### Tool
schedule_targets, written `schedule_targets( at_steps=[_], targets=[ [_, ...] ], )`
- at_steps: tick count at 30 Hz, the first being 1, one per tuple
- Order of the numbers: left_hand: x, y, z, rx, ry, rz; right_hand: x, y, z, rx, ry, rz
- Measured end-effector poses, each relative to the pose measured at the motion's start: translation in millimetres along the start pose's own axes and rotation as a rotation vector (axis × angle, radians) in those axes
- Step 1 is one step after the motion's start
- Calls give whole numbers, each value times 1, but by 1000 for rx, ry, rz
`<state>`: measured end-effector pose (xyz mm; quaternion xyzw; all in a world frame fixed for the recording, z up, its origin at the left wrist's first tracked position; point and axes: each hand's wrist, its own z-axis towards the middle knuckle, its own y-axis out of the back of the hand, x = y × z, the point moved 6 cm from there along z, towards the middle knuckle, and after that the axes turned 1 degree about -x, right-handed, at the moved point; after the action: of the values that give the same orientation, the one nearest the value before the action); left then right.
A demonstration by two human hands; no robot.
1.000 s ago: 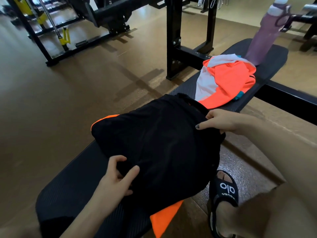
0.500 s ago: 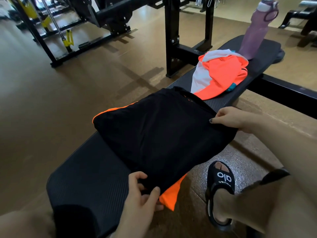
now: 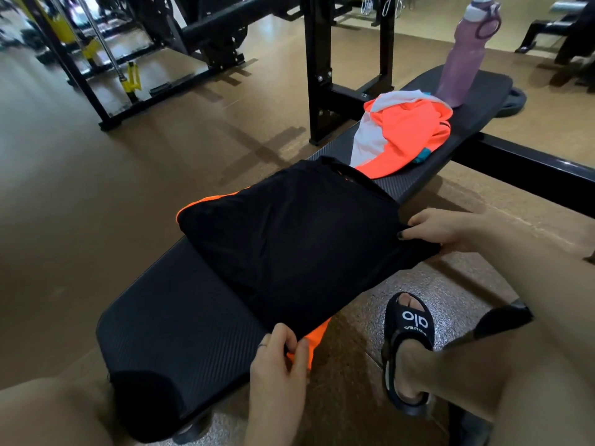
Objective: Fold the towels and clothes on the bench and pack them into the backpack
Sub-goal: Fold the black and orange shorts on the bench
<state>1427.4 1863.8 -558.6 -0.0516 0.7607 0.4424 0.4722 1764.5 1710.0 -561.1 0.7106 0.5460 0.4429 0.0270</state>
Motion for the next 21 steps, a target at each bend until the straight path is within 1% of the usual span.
schedule_targets(
  at_steps=[4, 7, 10, 12, 14, 16, 18, 19, 20, 21],
  targets=[
    [-1, -2, -7, -55, 66, -93, -8, 2, 1, -6, -41, 112],
    [-6, -7, -12, -49, 127, -167, -6, 10, 4, -104, 3, 85],
    [-9, -20, -19, -20, 143, -178, -5, 31, 11, -297, 71, -75],
    [-7, -29, -21, 5, 147, -168, -6, 38, 13, -370, 79, -231],
    [-2, -34, -21, 43, 170, -161, -9, 32, 17, -333, 67, -359],
    [3, -30, -17, 94, 165, -143, -9, 26, 20, -283, 40, -427],
    [5, -23, -14, 215, 155, -123, -3, 21, 24, -256, 30, -483],
    [2, -18, -13, 288, 142, -104, 2, 19, 26, -247, 38, -499],
    [-1, -10, -10, 325, 100, -66, 9, 16, 25, -241, 51, -494],
    [-4, 1, -4, 314, 37, -17, 16, 14, 25, -237, 67, -473]
  ],
)
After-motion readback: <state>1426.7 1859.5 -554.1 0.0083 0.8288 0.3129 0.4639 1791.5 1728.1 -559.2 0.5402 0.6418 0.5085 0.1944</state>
